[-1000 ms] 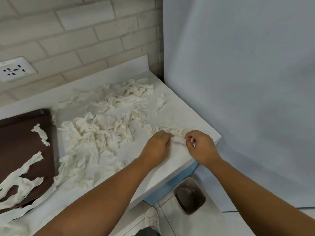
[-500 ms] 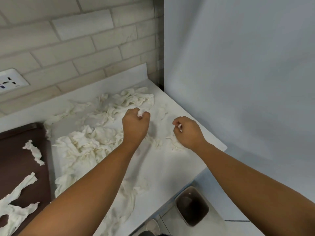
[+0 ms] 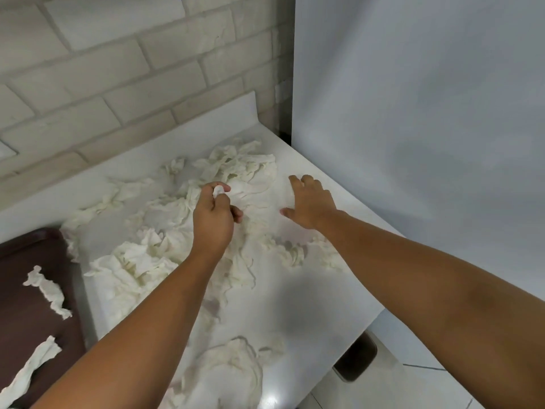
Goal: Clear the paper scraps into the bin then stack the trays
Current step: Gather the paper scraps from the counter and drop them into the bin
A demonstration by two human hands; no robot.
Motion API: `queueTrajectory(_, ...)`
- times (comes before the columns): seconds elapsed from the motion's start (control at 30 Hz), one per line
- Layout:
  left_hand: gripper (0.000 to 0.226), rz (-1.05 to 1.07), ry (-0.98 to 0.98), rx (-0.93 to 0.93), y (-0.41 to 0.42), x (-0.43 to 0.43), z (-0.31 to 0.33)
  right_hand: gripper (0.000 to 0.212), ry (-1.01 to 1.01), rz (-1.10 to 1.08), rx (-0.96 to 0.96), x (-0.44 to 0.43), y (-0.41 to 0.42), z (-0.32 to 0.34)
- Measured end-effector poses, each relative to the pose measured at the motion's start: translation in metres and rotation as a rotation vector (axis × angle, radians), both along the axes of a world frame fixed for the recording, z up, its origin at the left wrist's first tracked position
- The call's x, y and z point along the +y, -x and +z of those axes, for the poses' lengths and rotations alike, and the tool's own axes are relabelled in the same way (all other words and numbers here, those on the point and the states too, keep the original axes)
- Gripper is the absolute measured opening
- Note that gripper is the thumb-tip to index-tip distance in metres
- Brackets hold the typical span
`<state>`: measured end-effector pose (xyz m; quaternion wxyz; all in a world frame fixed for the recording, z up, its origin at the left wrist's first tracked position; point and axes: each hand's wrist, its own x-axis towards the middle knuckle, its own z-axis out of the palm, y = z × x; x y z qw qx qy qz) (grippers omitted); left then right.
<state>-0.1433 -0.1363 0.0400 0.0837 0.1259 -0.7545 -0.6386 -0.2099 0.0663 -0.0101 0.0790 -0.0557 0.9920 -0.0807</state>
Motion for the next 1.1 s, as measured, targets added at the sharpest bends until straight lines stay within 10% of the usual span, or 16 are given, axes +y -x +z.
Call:
queueTrajectory(0.33,0.052,-0.018,-0.028,-0.104,-0.005,0.0,-0.005,0.02,0.152,0.046,0.126,-0.014,0.002,-0.004)
queueTrajectory(0.67,0.021,-0.164,-0.104,-0.07,-0.037,0.076,0.025,0.038,0.807,-0.209,0.245,0.04,-0.063,0.073)
queueTrajectory(1.1,0.059,-0.409,0.142,-0.144,-0.172,0.246,-0.004,0.046,0.809,-0.273,0.291,0.194,-0.251,0.04)
